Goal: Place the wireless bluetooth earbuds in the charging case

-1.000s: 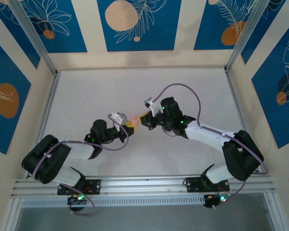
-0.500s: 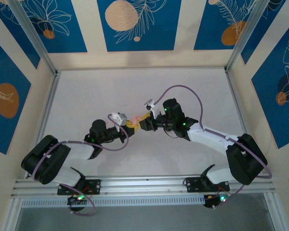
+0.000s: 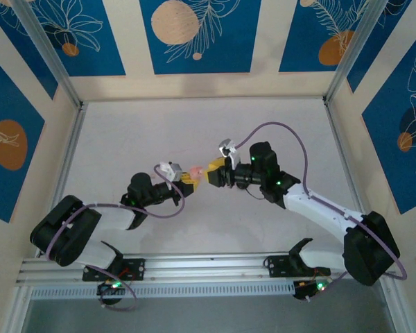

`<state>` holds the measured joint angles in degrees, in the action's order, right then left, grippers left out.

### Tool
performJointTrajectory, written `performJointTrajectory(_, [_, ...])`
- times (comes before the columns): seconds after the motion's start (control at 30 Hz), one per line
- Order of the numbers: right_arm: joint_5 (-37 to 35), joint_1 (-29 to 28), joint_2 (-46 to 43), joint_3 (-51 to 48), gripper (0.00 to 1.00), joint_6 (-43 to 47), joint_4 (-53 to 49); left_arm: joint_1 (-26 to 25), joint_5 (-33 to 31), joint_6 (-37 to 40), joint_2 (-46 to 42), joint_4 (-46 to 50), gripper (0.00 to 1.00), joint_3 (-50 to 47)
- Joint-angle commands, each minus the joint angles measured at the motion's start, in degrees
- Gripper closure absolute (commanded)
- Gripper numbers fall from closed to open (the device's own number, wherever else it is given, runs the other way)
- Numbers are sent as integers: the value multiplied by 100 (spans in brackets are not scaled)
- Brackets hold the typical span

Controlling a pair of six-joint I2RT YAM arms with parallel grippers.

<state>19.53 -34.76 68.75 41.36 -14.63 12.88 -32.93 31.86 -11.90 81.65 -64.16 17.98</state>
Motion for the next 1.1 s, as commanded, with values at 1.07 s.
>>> performJointTrajectory(1.07, [1181,371,898,320,67,-505,31,-38,469,98,-289,-492,88,-92])
